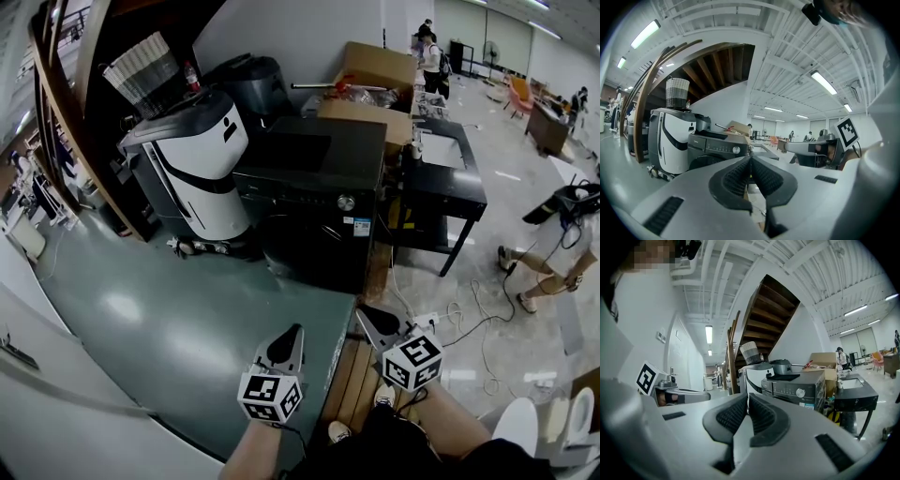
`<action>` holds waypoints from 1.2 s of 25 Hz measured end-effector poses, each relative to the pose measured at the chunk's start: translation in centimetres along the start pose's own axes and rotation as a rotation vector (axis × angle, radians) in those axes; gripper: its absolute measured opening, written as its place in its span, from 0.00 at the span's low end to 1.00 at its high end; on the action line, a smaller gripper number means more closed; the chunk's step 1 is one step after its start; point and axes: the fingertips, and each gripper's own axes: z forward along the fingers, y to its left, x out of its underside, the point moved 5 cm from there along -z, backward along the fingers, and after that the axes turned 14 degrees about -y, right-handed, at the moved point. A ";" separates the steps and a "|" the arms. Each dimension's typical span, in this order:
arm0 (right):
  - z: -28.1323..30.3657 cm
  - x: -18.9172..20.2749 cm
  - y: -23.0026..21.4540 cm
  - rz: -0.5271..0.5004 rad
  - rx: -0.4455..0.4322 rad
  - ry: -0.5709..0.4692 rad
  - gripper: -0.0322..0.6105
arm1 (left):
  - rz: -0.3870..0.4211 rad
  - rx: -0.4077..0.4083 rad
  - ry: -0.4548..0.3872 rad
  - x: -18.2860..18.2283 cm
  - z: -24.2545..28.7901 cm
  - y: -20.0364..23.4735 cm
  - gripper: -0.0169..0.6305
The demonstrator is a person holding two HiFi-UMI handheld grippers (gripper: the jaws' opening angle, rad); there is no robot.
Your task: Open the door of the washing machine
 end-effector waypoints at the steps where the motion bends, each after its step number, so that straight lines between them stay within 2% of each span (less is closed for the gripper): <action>1: 0.2 0.0 0.0 -0.001 -0.002 -0.001 0.08 | 0.001 0.002 0.000 -0.1 0.0 0.2 0.06; 5: 1.4 0.0 -0.1 -0.005 -0.009 -0.009 0.17 | 0.005 -0.003 -0.004 -0.2 0.3 1.1 0.07; 8: 2.3 0.1 -0.6 -0.011 -0.009 -0.015 0.23 | 0.007 -0.011 -0.003 -0.2 0.9 1.8 0.20; 13: 4.7 0.3 -2.5 -0.021 -0.001 -0.016 0.30 | 0.022 -0.027 -0.002 -0.1 2.6 3.3 0.29; 20: 9.5 1.4 -7.3 -0.012 -0.019 -0.006 0.32 | 0.035 -0.086 -0.007 0.7 7.1 6.5 0.38; 30: 18.4 4.9 -15.9 -0.039 -0.078 0.053 0.32 | 0.032 -0.169 -0.004 3.0 17.2 11.3 0.42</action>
